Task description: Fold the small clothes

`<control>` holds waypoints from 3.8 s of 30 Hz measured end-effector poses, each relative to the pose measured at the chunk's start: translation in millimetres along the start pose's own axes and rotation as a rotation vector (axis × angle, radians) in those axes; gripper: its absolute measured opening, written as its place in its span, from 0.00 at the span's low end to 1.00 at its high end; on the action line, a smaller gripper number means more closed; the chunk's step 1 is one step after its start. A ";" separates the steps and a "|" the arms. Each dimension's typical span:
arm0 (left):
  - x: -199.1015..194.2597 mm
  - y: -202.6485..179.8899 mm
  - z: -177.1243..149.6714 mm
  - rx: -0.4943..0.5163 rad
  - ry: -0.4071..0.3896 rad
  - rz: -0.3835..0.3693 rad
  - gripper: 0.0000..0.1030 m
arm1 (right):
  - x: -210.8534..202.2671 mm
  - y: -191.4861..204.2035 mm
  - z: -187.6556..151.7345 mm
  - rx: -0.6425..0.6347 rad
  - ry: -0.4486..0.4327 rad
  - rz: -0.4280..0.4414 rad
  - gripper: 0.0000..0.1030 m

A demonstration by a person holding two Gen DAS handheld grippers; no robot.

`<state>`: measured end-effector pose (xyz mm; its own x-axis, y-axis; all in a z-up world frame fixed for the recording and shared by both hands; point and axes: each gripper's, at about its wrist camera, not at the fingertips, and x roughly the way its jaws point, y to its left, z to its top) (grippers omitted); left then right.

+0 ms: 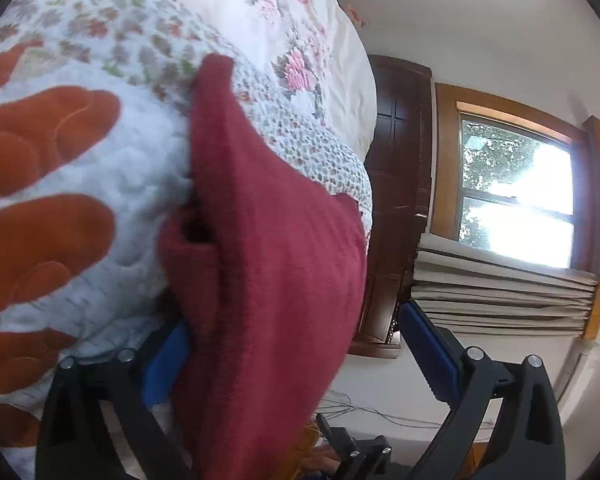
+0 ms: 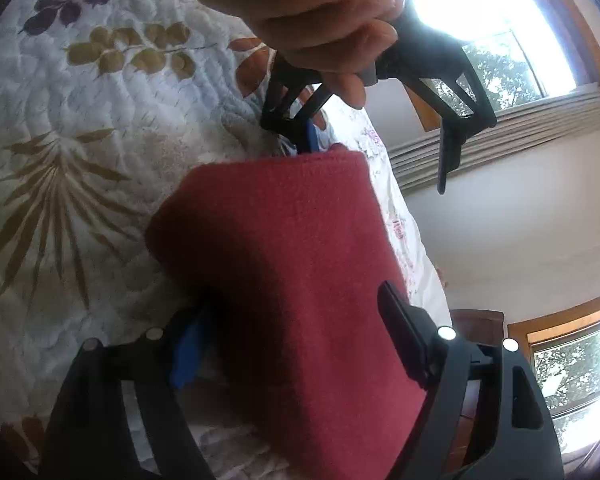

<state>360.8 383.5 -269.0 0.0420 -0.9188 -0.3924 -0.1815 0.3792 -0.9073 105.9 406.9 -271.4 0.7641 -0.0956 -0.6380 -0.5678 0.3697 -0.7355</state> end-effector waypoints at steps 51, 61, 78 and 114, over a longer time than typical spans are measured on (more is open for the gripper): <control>31.4 -173.2 10.8 0.151 -0.005 0.247 0.16 | -43.0 -180.0 -32.3 0.669 -0.110 0.176 0.18; 81.0 -216.4 12.8 0.191 0.020 0.298 0.16 | -51.7 -220.6 -79.8 0.766 -0.132 0.181 0.18; 182.7 -253.3 18.4 0.232 0.100 0.341 0.16 | -31.8 -253.8 -156.9 0.888 -0.105 0.158 0.18; 382.4 -265.8 -1.8 0.268 0.181 0.515 0.55 | 58.3 -230.3 -401.1 1.564 -0.097 0.670 0.33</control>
<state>423.3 -68.9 -177.6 -0.1573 -0.6046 -0.7808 0.1211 0.7729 -0.6229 158.4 -54.5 -230.8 0.5826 0.4733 -0.6607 0.0016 0.8123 0.5832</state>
